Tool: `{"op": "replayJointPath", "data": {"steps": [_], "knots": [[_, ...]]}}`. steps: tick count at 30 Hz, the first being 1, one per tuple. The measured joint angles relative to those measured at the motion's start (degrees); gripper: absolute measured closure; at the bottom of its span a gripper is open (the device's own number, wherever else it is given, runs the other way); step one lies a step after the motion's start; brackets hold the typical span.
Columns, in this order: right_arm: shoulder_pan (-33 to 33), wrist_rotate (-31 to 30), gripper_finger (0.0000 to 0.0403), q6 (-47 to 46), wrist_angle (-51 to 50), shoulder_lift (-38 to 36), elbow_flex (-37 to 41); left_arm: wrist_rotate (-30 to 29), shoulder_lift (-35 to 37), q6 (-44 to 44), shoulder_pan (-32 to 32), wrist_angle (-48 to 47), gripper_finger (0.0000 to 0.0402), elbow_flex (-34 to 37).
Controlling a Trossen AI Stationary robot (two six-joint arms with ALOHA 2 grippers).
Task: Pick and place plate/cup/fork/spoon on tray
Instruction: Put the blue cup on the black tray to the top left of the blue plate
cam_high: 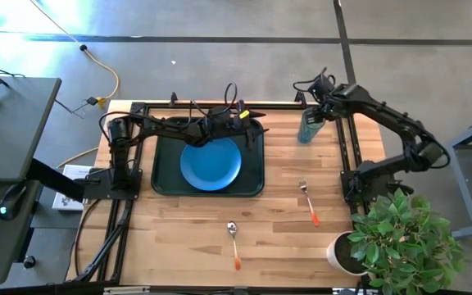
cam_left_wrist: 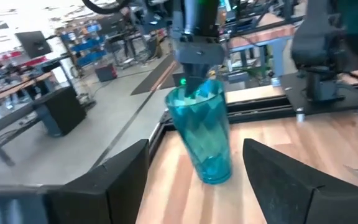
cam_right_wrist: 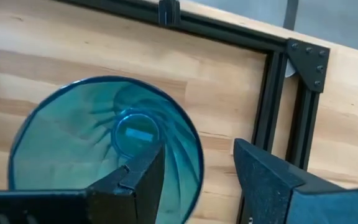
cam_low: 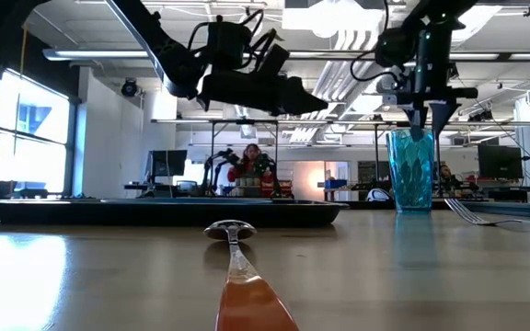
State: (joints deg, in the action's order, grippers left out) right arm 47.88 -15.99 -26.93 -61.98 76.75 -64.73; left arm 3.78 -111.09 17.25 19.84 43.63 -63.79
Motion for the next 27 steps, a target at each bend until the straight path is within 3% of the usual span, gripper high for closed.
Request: {"op": "replayJointPath", "data": {"steps": [5,13,22,27], "knots": [[0.0,1.1,0.0258,0.5,0.0,1.8,0.0,-1.6,0.0,0.0,0.0,0.0,0.0151,0.0],[-0.1,4.1,0.0387,2.1,0.0,2.0,0.0,-2.1,0.0,-2.0,0.0,1.7,0.0151,0.0],[-7.3,5.5,0.0398,-0.2,0.1,-3.1,-3.0,7.1,0.0,-1.8,0.0,1.7,0.0151,-0.1],[-12.1,5.4,0.0399,-1.6,0.2,-6.3,-8.9,7.9,0.0,-0.9,-0.2,-1.0,0.0127,-1.9]]}}
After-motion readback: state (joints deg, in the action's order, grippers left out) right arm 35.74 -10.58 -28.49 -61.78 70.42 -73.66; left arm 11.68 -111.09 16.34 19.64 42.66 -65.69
